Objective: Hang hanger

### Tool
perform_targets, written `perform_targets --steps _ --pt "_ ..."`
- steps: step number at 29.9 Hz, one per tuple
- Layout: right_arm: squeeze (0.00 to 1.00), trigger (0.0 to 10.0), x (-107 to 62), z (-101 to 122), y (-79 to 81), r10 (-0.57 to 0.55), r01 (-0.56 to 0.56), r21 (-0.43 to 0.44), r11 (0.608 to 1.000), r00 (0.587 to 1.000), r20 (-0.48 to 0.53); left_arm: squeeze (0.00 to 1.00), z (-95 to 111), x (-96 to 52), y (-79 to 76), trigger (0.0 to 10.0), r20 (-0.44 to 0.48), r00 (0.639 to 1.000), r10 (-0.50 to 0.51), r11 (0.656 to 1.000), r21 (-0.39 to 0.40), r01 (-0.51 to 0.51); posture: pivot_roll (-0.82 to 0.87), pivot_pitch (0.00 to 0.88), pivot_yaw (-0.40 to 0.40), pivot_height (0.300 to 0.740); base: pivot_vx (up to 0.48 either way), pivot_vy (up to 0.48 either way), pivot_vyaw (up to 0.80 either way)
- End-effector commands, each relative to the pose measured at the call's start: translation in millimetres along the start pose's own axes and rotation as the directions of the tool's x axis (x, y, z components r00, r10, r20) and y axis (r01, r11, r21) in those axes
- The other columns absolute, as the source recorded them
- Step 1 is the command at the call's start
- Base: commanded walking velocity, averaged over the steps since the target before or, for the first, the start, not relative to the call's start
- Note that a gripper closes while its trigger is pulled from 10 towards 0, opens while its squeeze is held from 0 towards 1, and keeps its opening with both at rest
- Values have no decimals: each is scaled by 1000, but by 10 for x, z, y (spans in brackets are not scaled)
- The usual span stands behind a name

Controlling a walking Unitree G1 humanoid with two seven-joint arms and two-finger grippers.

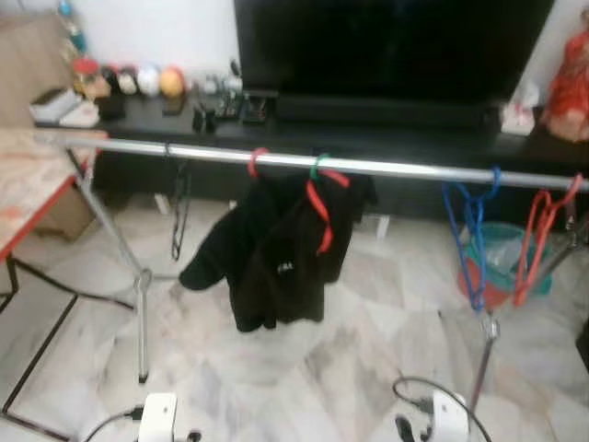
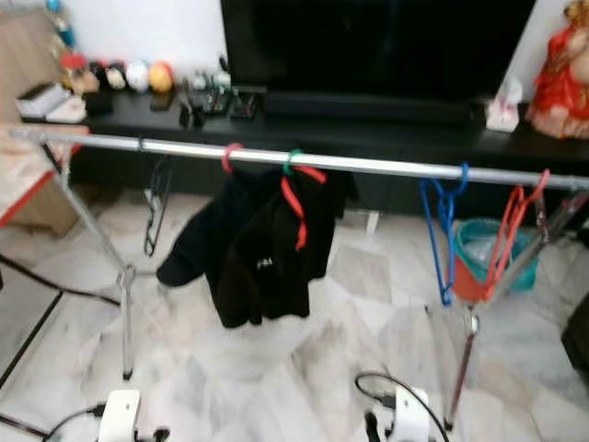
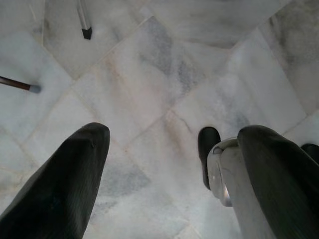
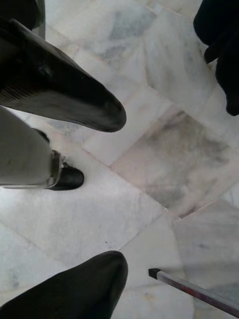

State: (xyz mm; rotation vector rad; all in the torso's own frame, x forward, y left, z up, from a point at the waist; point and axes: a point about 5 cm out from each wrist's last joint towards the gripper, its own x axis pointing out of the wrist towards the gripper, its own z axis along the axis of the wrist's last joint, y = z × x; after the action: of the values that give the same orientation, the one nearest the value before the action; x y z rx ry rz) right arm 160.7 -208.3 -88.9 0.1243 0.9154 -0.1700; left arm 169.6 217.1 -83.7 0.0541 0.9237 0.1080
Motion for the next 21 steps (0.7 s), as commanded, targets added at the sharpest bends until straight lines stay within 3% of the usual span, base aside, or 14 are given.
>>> perform_targets --steps 1,21 --pt "0 10000 13 39 37 10 -10 -1 1000 1000 11 0 -8 -2 22 10000 -7 1000 5 1000 -3 -5 -52 0 -8 740 0 285 0" --pt "0 10000 14 32 67 15 -15 -4 1000 1000 10 0 0 -1 43 10000 -6 1000 10 1000 -4 -10 -48 0 -5 740 0 280 0"
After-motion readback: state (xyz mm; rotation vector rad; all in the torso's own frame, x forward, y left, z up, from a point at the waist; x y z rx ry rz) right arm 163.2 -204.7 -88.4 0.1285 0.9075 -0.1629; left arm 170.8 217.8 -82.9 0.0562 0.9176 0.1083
